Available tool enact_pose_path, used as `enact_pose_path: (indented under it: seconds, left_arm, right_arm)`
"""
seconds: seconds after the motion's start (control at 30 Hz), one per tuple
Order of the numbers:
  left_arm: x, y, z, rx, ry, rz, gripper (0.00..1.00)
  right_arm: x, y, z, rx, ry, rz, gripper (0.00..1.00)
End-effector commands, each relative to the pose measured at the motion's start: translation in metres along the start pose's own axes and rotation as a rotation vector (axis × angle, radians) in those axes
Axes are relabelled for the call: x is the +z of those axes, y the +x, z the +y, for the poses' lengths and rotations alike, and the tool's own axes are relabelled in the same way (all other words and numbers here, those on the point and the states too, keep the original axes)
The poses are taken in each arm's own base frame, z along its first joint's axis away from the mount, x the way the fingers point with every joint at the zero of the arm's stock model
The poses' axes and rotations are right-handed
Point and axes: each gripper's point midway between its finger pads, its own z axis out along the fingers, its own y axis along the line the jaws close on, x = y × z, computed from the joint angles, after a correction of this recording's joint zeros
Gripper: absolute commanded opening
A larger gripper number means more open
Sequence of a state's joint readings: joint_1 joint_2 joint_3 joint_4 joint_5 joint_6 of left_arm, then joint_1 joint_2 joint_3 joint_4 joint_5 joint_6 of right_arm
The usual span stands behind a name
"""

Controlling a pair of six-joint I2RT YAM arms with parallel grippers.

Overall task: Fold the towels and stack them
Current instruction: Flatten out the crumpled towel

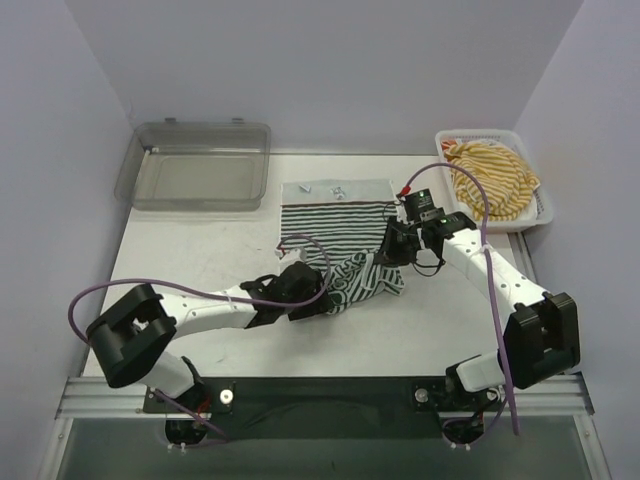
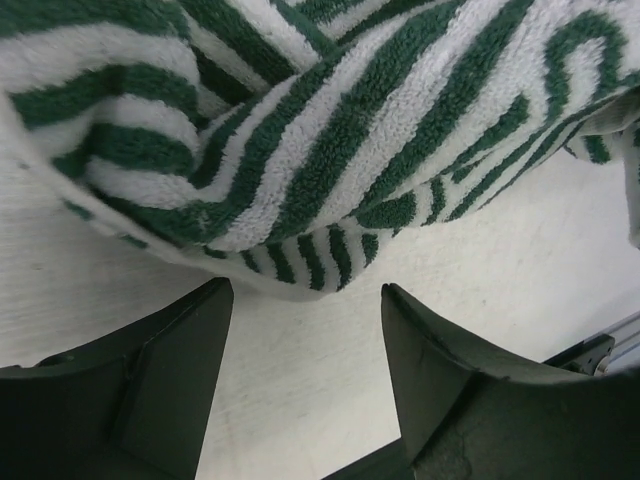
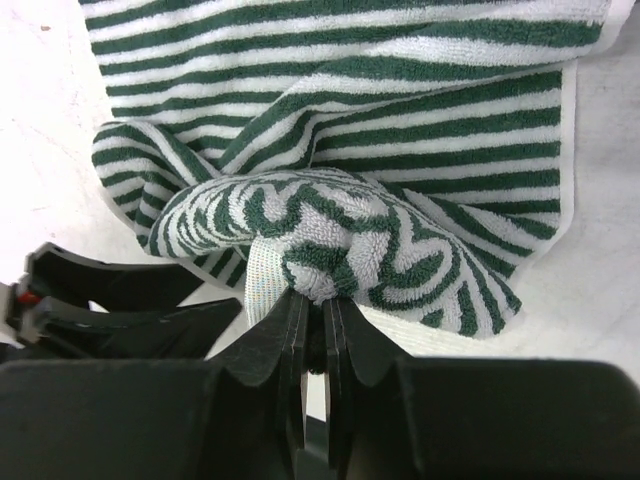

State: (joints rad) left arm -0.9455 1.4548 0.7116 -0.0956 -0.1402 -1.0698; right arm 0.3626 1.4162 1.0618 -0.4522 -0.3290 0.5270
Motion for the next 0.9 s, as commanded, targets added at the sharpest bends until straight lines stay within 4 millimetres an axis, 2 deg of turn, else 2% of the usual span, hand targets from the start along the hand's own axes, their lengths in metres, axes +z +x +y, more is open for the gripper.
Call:
enact_pose_path:
  seconds: [0.0, 0.03, 0.17, 0.3, 0.37, 0.5, 0.53, 0.57, 0.63, 0.67, 0.7, 0.73, 0.77, 0.83, 0.87]
  left_arm:
    - [0.013, -0.013, -0.038, -0.077, 0.078, -0.085, 0.71]
    - [0.014, -0.013, -0.04, -0.089, 0.077, -0.085, 0.7]
    - [0.023, -0.005, -0.029, -0.093, 0.023, -0.101, 0.6]
    - [0.03, -0.002, -0.019, -0.091, 0.004, -0.112, 0.43]
    - [0.03, -0.005, -0.021, -0.063, 0.018, -0.131, 0.29]
    - [0.022, -0.021, -0.03, -0.025, 0.072, -0.207, 0.05]
    - [0.019, -0.024, -0.032, -0.012, 0.08, -0.211, 0.0]
    - [0.015, -0.023, -0.033, 0.001, 0.077, -0.198, 0.0]
    - [-0.007, -0.036, -0.056, 0.051, 0.12, -0.204, 0.0]
    - [-0.015, -0.026, -0.037, 0.093, 0.03, -0.14, 0.0]
    - [-0.034, -0.032, -0.042, 0.107, 0.032, -0.137, 0.0]
    - [-0.052, -0.043, -0.058, 0.146, 0.052, -0.142, 0.0]
    - [-0.066, -0.037, -0.04, 0.183, -0.02, -0.087, 0.0]
    - [-0.102, -0.049, -0.046, 0.21, -0.008, -0.091, 0.0]
    - [-0.115, -0.042, -0.029, 0.23, -0.062, -0.044, 0.0]
  right_arm:
    - [0.005, 0.0, 0.0, 0.02, -0.019, 0.014, 0.0]
    - [0.005, 0.0, 0.0, 0.021, -0.021, 0.012, 0.0]
    - [0.006, 0.0, -0.002, 0.026, -0.023, 0.011, 0.0]
    - [0.006, 0.001, -0.005, 0.029, -0.02, 0.009, 0.0]
    - [0.006, 0.002, -0.006, 0.025, -0.017, 0.006, 0.0]
    - [0.005, 0.004, -0.011, 0.02, -0.004, -0.001, 0.0]
    - [0.004, 0.004, -0.012, 0.02, -0.003, 0.0, 0.0]
    - [0.004, 0.006, -0.014, 0.024, 0.001, 0.002, 0.0]
    - [-0.002, 0.009, -0.015, 0.005, 0.001, 0.001, 0.0]
    - [-0.006, 0.01, -0.015, -0.007, 0.002, 0.001, 0.0]
    - [-0.014, 0.011, -0.015, -0.021, 0.005, -0.009, 0.0]
    - [-0.02, 0.019, -0.02, -0.034, 0.026, 0.017, 0.0]
    - [-0.025, 0.021, -0.02, -0.046, 0.03, 0.016, 0.0]
    - [-0.04, 0.031, -0.024, -0.069, 0.047, 0.026, 0.02]
    - [-0.045, 0.036, -0.025, -0.077, 0.052, 0.031, 0.03]
